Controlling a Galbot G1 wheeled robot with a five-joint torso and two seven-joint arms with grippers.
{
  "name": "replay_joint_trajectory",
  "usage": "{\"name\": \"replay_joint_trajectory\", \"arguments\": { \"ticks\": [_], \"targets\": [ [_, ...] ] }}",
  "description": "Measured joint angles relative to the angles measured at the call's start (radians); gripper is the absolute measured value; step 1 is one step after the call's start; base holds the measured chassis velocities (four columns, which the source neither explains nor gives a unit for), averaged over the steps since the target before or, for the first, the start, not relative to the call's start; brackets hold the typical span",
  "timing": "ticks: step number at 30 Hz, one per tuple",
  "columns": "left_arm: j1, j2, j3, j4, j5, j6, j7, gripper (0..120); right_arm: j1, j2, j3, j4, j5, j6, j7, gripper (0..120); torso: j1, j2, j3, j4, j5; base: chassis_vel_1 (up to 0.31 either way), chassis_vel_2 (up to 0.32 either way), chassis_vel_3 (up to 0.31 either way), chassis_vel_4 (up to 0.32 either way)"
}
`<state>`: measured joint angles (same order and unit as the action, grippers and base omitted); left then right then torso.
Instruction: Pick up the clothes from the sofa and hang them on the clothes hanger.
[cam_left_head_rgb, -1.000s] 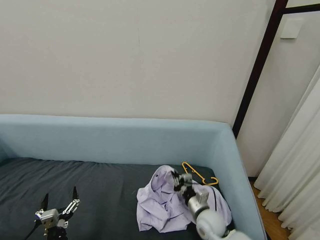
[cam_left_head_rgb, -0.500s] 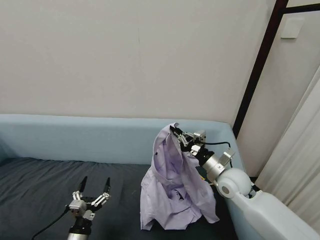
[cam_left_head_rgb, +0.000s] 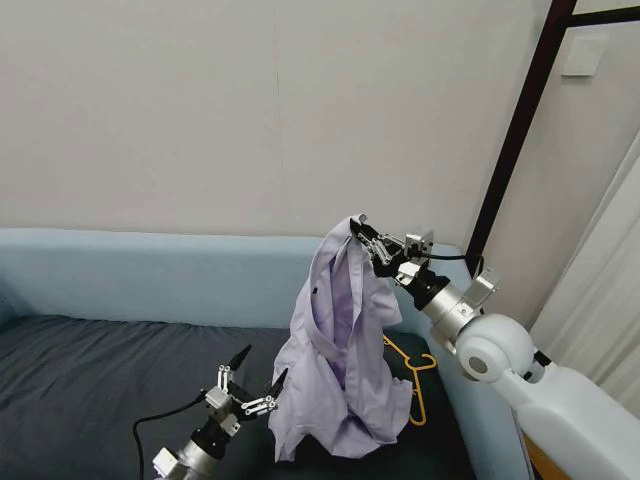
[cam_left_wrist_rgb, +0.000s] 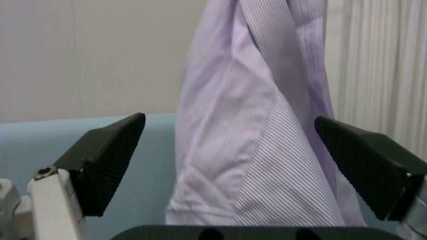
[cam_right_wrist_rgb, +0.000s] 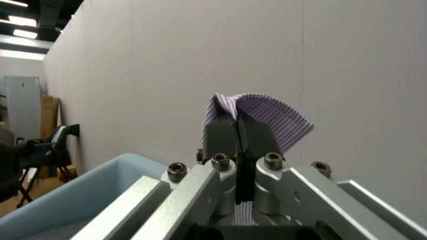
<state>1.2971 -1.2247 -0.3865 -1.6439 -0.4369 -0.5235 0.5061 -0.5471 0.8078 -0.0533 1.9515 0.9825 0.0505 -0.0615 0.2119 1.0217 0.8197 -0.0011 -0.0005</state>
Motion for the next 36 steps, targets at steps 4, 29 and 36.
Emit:
{"name": "replay_joint_trajectory", "arguments": {
  "ticks": [4,29,36],
  "targets": [
    [-0.012,-0.020,0.035,0.030,0.030,0.000,0.011,100,0.006,-0.014,0.011,0.001,0.004,-0.005,0.004,0,0.000,0.000,0.000,-0.0002,0.0000,0.000,0.000,0.000,0.000],
    [-0.157,-0.094,0.170,0.081,0.065,0.006,-0.132,100,0.002,-0.006,0.012,-0.047,0.000,-0.008,0.011,0,0.000,0.000,0.000,0.0000,-0.0001,0.000,0.000,0.000,0.000],
    [-0.223,-0.090,0.224,0.074,0.037,0.021,-0.171,100,0.002,0.018,0.006,-0.074,-0.009,-0.007,0.011,0,0.000,0.000,0.000,0.0000,0.0000,0.000,0.000,0.000,0.000]
  ]
}}
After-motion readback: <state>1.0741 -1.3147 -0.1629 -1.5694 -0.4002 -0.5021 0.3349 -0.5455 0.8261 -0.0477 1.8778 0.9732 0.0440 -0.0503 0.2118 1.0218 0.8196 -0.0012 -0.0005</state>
